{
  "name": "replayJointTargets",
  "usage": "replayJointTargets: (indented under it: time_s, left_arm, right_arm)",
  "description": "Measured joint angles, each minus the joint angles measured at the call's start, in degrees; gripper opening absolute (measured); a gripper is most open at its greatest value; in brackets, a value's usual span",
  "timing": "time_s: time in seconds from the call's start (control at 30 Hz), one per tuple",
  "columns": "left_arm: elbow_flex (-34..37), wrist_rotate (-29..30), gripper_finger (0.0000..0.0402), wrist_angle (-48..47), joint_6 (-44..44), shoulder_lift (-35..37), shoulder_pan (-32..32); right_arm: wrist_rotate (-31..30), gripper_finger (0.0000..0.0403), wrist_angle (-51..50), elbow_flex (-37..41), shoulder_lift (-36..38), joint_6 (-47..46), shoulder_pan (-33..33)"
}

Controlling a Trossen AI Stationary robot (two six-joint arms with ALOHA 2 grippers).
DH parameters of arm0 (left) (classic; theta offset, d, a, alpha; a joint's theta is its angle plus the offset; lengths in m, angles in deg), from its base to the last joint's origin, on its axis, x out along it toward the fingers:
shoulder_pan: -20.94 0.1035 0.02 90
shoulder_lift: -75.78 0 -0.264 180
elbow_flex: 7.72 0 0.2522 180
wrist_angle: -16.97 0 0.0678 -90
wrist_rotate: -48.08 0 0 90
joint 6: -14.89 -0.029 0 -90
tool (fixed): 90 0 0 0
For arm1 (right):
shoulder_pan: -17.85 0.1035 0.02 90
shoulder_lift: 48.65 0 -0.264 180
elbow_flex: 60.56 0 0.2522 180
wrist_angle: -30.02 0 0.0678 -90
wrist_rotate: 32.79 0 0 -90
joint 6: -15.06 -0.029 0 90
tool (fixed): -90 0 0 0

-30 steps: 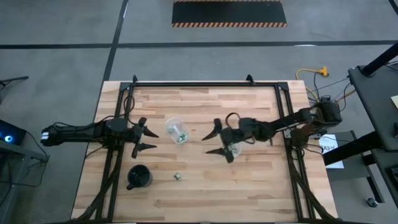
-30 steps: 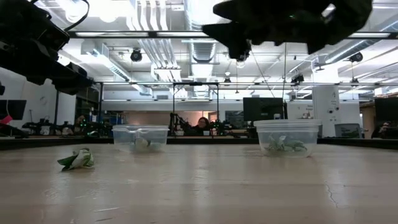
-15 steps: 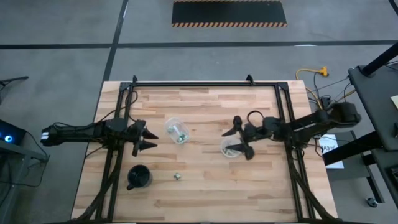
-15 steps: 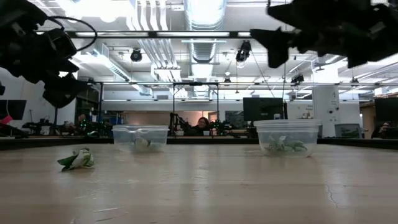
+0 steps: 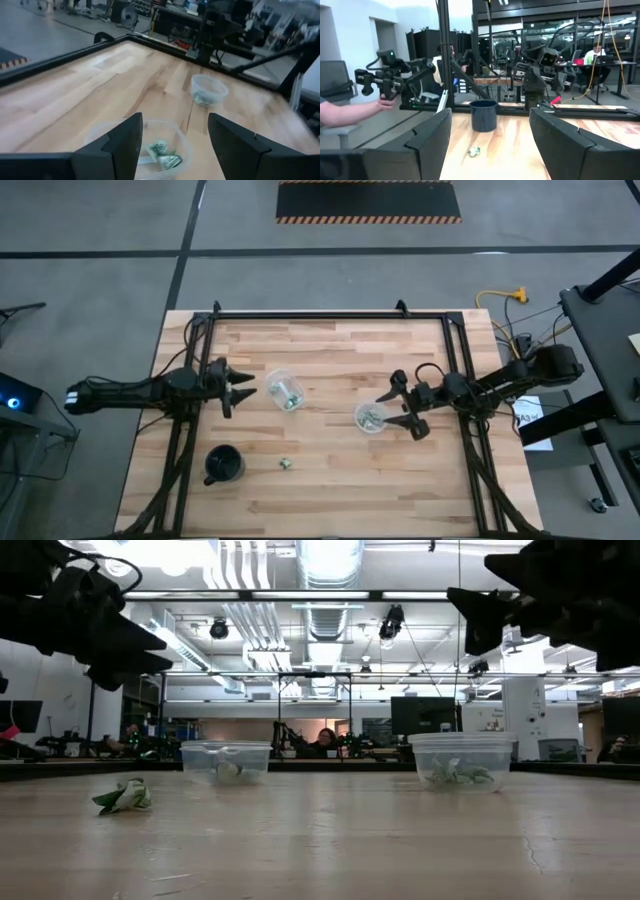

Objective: Pick and place Stevia / Truvia into bins
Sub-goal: Put the green stevia packet into the left transparent container

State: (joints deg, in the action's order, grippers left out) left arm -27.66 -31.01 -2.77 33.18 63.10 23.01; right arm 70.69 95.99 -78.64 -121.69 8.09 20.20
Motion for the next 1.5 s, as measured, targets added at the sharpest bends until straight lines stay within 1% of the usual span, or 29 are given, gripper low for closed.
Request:
replayJointTargets:
  time_s: [0.07, 0.17, 0.33, 0.47, 0.53, 0.77, 0.93, 1.1, 1.3, 1.43, 1.5]
  left_arm:
    - [0.0, 0.0, 0.0209, 0.0, -2.2, -0.6, 0.0]
    - [0.0, 0.0, 0.0209, 0.0, -2.2, -1.5, 0.0]
    - [0.1, 0.0, 0.0209, 0.0, -2.2, -3.4, 0.0]
    - [0.1, 0.0, 0.0209, 0.0, -2.2, -4.2, 0.0]
    - [0.1, 0.0, 0.0209, -0.1, -2.2, -4.2, 0.0]
    - [0.1, 0.0, 0.0209, 0.2, -2.2, -4.5, 0.0]
    - [0.1, 0.0, 0.0209, 0.4, -2.2, -4.5, 0.0]
    - [0.1, 0.0, 0.0209, 2.5, -2.2, -4.9, 0.0]
    - [0.1, -0.1, 0.0209, 5.8, -2.1, -5.8, 0.0]
    - [0.1, -0.1, 0.0209, 5.6, -2.0, -6.8, 0.0]
    - [0.1, -0.1, 0.0209, 5.6, -2.0, -7.4, 0.0]
  right_arm:
    - [-0.1, 0.0254, 0.2, 1.3, 1.1, 0.4, 0.0]
    - [-0.1, 0.0251, 0.3, 3.7, 4.0, 0.2, 0.0]
    - [0.2, 0.0253, -6.1, 3.9, 9.5, -0.1, 0.0]
    - [0.1, 0.0258, -13.3, 3.9, 14.3, -0.4, 0.0]
    - [0.1, 0.0259, -18.8, 3.8, 17.3, -0.3, 0.0]
    - [-0.5, 0.0258, -37.7, 3.8, 31.7, 2.7, 0.0]
    - [-5.2, 0.0252, -50.8, 3.8, 42.6, 2.2, 0.0]
    - [-8.9, 0.0254, -60.5, 3.8, 51.1, 2.0, 0.0]
    - [-13.0, 0.0261, -70.7, 3.8, 58.5, 2.7, 0.0]
    - [-17.5, 0.0259, -76.2, 3.8, 62.3, 1.7, 0.0]
    - [-18.4, 0.0256, -78.4, 3.8, 63.6, 1.3, 0.0]
